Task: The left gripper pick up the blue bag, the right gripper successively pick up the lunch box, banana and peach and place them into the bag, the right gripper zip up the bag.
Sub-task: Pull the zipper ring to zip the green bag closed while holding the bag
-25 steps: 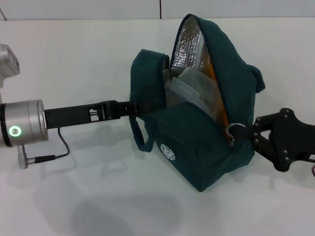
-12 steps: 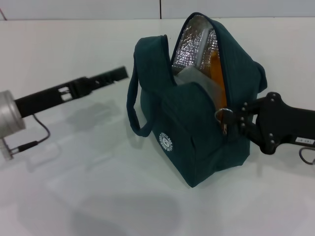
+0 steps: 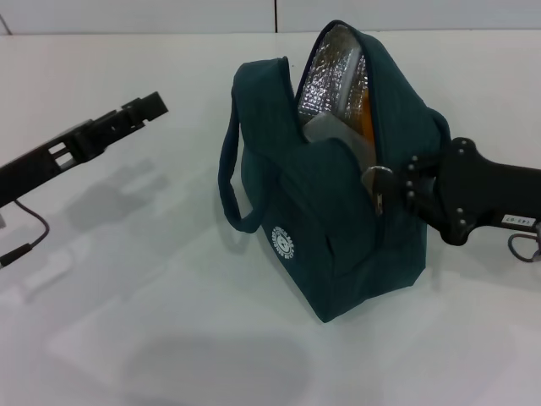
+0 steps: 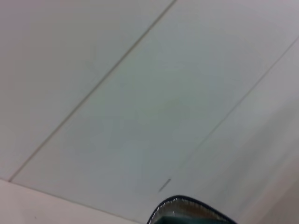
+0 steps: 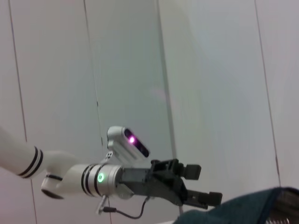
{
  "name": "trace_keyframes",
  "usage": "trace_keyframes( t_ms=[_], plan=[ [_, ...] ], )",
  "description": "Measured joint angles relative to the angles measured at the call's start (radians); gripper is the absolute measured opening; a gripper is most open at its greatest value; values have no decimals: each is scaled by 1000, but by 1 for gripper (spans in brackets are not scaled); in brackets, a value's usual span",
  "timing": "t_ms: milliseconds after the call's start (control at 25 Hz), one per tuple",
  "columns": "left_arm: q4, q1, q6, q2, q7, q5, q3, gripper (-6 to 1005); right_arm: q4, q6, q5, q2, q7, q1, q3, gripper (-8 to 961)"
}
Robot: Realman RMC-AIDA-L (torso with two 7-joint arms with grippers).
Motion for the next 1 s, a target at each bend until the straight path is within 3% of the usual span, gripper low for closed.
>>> trace_keyframes(
  t_ms=[400,1000],
  plan=[
    [-8,22,14,0,41,-19,6,882,-51,-7,21,-5,7,2,3,6],
    [-10,55,86,8,100,-13,6,877,-31,58,112,5,7,129,-65,7]
  ],
)
